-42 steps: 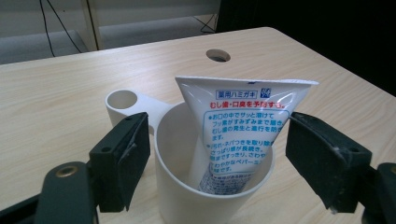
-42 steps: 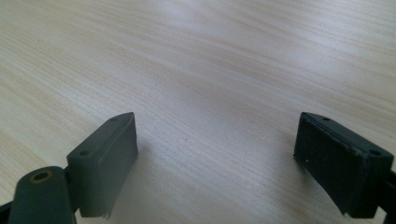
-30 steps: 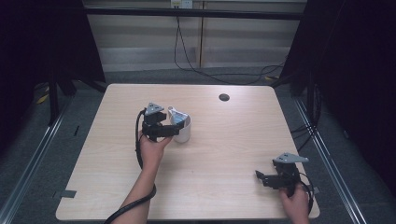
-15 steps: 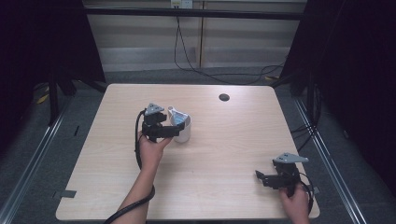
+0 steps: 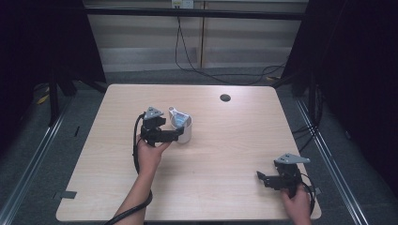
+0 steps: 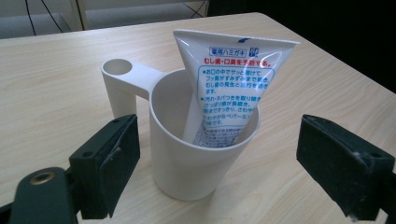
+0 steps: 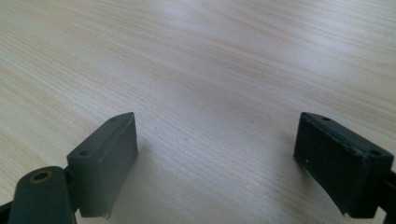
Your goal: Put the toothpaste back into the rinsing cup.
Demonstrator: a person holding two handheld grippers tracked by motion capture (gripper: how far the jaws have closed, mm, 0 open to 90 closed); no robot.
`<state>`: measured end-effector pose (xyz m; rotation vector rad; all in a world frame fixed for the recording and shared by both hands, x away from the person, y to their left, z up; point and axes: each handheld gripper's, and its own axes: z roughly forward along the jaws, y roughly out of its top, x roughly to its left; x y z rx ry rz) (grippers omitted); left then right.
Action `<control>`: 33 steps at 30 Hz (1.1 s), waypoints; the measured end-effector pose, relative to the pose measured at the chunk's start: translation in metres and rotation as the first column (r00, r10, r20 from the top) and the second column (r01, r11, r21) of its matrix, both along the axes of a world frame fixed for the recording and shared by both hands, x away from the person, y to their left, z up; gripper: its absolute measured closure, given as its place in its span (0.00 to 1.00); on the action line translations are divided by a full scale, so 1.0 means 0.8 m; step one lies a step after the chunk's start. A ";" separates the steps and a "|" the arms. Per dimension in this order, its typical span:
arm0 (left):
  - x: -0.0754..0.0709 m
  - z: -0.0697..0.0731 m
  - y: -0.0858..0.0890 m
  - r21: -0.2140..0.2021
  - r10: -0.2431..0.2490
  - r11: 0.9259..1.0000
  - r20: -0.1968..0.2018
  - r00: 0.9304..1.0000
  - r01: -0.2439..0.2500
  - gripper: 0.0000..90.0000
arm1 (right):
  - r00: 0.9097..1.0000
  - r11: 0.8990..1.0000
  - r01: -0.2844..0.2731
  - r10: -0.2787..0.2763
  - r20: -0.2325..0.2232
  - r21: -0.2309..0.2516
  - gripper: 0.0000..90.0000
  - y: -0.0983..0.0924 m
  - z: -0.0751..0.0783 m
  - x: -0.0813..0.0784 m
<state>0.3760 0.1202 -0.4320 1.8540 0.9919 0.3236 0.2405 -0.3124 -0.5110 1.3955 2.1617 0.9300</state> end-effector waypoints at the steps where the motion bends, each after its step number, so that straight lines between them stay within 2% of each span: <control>1: 0.000 0.000 0.001 -0.005 -0.007 1.000 -0.005 1.000 0.007 0.15 | 1.000 1.000 0.000 0.000 0.000 0.000 0.14 0.000 0.000 0.000; 7: -0.004 -0.004 0.005 -0.005 -0.011 1.000 -0.016 1.000 0.011 0.15 | 1.000 1.000 0.000 0.000 0.000 0.000 0.14 0.000 0.000 0.000; 12: -0.008 -0.007 0.011 0.016 -0.014 1.000 -0.018 1.000 0.014 0.15 | 1.000 1.000 -0.001 0.001 0.000 0.000 0.14 0.000 0.000 0.000; 20: -0.014 -0.012 0.022 0.024 -0.016 1.000 -0.024 1.000 0.017 0.15 | 1.000 1.000 0.000 0.000 0.000 0.001 0.14 0.000 0.000 0.000; 33: -0.024 -0.027 0.038 0.019 -0.026 0.999 -0.035 0.999 0.027 0.15 | 1.000 1.000 0.000 0.000 0.000 0.000 0.14 0.000 0.000 0.000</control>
